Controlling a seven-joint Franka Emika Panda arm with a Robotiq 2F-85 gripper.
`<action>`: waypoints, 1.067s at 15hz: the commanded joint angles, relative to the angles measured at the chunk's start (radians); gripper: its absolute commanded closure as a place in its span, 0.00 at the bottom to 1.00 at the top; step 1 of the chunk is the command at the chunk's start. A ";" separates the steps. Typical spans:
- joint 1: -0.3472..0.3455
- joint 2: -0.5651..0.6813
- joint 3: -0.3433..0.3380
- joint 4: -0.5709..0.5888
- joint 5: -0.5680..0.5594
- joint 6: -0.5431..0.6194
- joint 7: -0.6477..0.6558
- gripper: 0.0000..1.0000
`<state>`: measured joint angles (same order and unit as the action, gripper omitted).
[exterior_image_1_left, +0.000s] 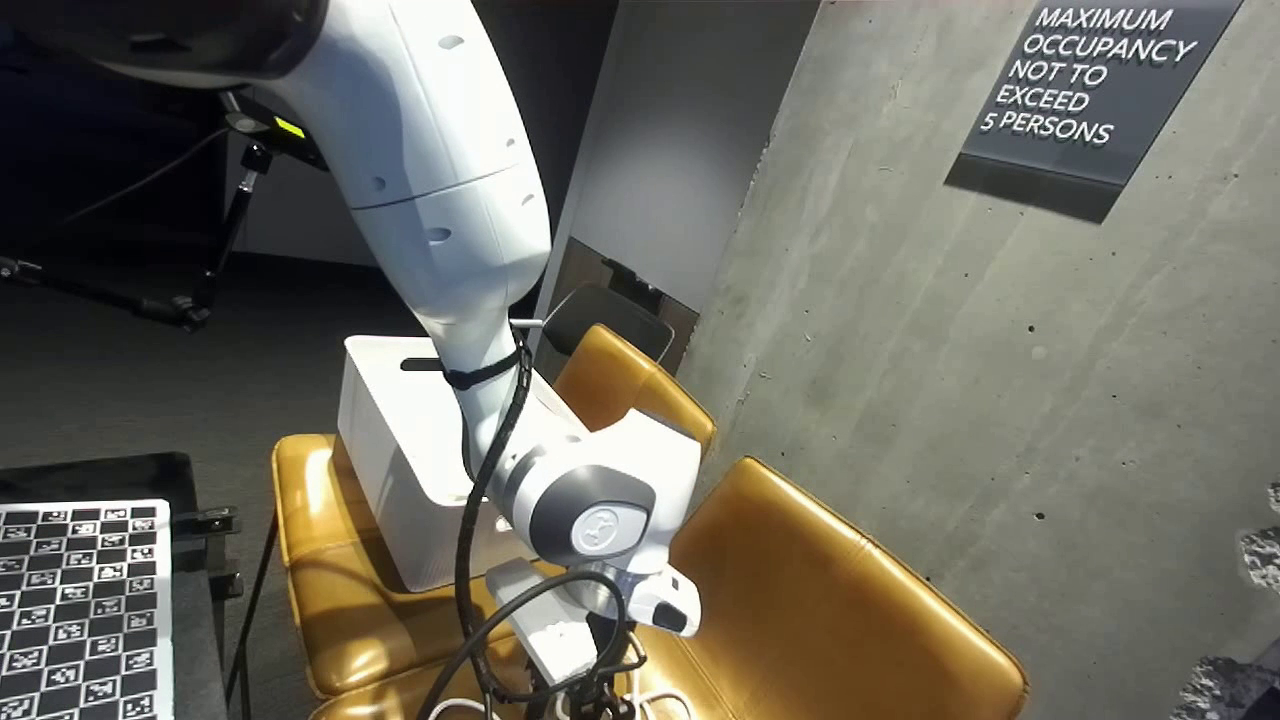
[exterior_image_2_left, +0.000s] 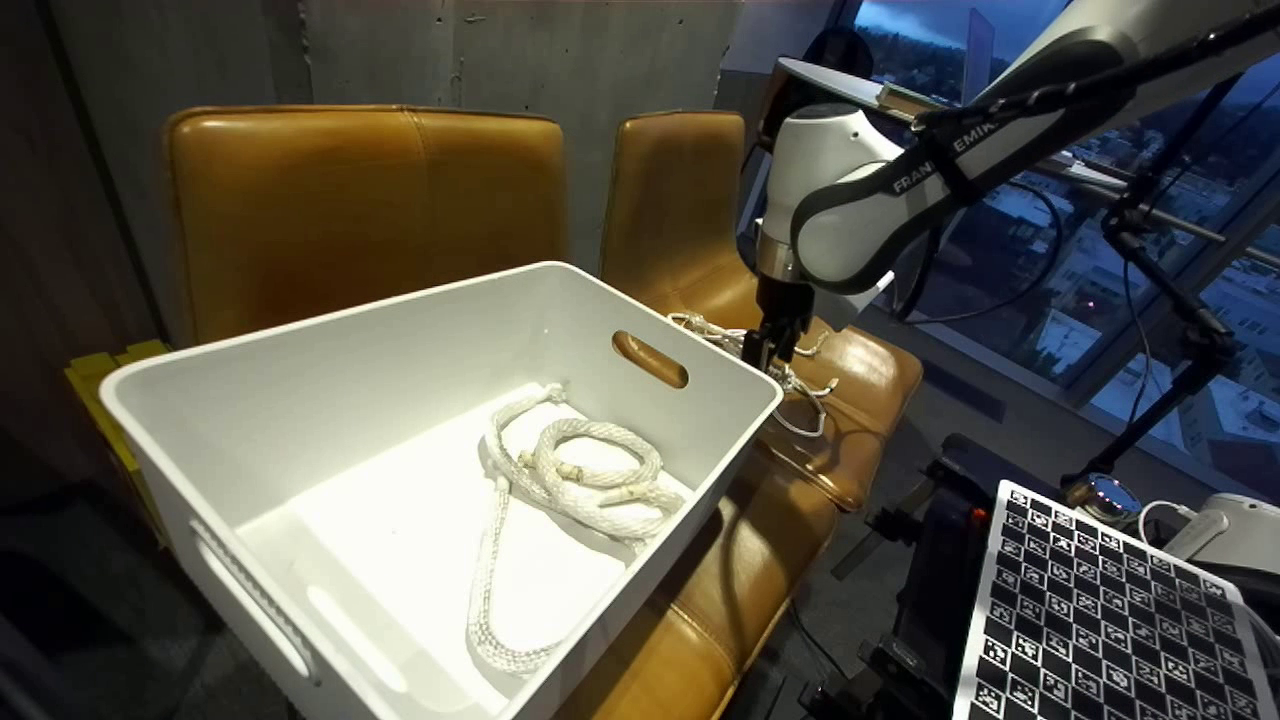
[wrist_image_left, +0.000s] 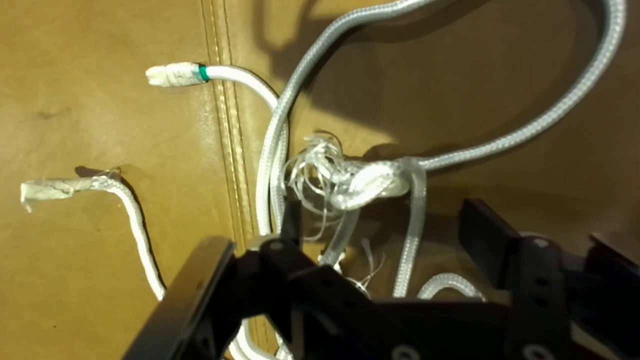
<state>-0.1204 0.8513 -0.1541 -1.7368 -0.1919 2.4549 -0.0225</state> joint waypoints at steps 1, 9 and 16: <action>0.005 0.037 -0.017 0.045 0.010 -0.033 0.027 0.49; 0.034 -0.006 -0.024 0.017 0.001 -0.049 0.055 1.00; 0.087 -0.120 -0.052 -0.006 -0.029 -0.097 0.091 0.99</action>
<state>-0.0606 0.8034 -0.1845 -1.7109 -0.1936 2.3972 0.0406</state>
